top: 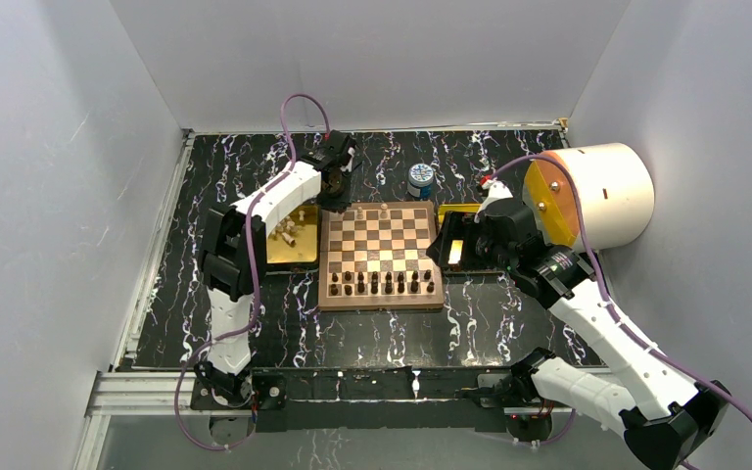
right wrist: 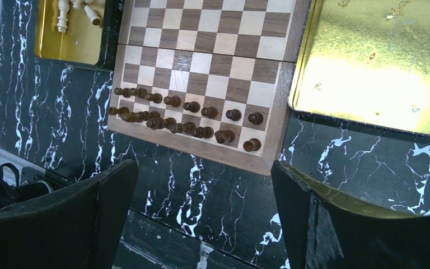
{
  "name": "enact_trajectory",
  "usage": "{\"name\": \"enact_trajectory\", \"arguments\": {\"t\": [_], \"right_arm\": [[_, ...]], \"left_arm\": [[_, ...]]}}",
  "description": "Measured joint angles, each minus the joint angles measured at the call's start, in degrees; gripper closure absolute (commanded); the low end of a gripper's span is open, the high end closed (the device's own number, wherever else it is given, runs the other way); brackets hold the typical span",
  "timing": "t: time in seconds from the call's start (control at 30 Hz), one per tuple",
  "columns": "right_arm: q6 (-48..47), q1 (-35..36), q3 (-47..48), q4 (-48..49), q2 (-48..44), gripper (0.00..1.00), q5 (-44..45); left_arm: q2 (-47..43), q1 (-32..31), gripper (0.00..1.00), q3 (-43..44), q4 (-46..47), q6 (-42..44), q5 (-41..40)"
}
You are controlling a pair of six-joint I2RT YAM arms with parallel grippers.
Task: Set up the chess pieces on the board
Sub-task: Place the chess piece on the chessboard.
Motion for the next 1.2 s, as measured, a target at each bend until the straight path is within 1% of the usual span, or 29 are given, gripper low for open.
{"name": "enact_trajectory", "arguments": {"t": [0.43,0.67,1.2], "right_arm": [[0.02,0.0,0.0,-0.76,-0.11,0.01,0.74],[0.02,0.0,0.0,-0.79,-0.22,0.01,0.81],[-0.02,0.0,0.0,-0.81,-0.28,0.01,1.25]], "left_arm": [[0.39,-1.55,0.95,0.07,0.57,-0.04,-0.66],[2.84,-2.19,0.94,0.83,0.92,-0.04,-0.74],[3.32,-2.25,0.91,2.21,0.85,0.13,-1.7]]}}
